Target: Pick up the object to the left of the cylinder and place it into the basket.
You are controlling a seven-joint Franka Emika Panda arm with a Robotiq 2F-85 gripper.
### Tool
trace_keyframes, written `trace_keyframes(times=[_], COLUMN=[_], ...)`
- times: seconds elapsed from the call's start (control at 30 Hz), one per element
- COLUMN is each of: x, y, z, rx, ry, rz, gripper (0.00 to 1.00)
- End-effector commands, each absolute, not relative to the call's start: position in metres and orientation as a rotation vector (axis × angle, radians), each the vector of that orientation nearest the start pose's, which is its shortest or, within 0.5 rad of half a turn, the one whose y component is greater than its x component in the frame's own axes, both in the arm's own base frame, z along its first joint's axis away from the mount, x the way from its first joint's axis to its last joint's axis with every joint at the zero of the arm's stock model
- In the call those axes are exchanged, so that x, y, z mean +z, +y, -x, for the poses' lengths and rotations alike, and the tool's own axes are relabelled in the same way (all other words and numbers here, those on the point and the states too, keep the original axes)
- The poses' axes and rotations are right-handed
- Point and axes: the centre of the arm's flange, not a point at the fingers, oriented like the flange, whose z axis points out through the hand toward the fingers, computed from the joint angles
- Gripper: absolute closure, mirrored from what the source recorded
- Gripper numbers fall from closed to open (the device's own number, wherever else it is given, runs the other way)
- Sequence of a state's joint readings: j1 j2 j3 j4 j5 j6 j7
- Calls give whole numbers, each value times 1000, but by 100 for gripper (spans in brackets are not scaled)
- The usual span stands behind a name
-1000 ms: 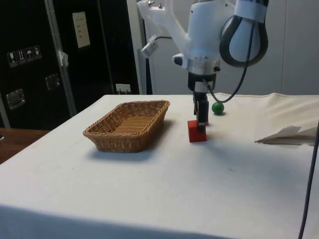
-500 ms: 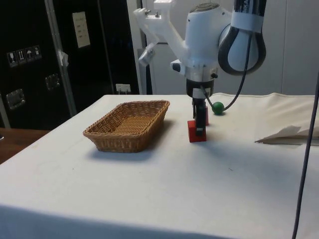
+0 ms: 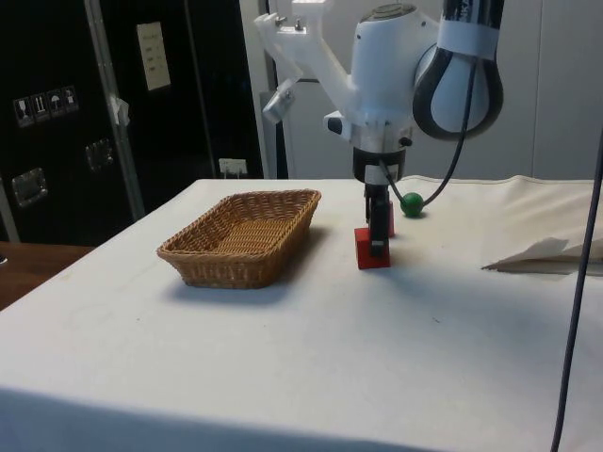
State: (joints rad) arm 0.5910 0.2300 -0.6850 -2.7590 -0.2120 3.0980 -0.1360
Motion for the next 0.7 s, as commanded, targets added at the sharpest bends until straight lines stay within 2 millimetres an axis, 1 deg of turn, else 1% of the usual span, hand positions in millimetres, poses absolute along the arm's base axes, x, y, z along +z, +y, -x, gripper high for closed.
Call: trace_keyframes(times=[0.0, 0.23, 0.27, 0.3, 0.37, 0.5, 0.53, 0.57, 0.67], x=[180, 183, 178, 183, 182, 178, 175, 177, 174], y=[-35, -33, -38, -33, -33, -31, -37, -31, -31], z=[-394, -392, -398, -392, -392, -389, -395, -390, -393], rx=[-198, -176, -180, -176, -176, -163, -157, -164, -166], ry=[-458, -447, -452, -447, -444, -438, -444, -436, -438], rz=[3273, 3259, 3289, 3260, 3261, 3262, 3289, 3263, 3275], gripper=[0, 0, 0, 0, 0, 0, 0, 0, 0])
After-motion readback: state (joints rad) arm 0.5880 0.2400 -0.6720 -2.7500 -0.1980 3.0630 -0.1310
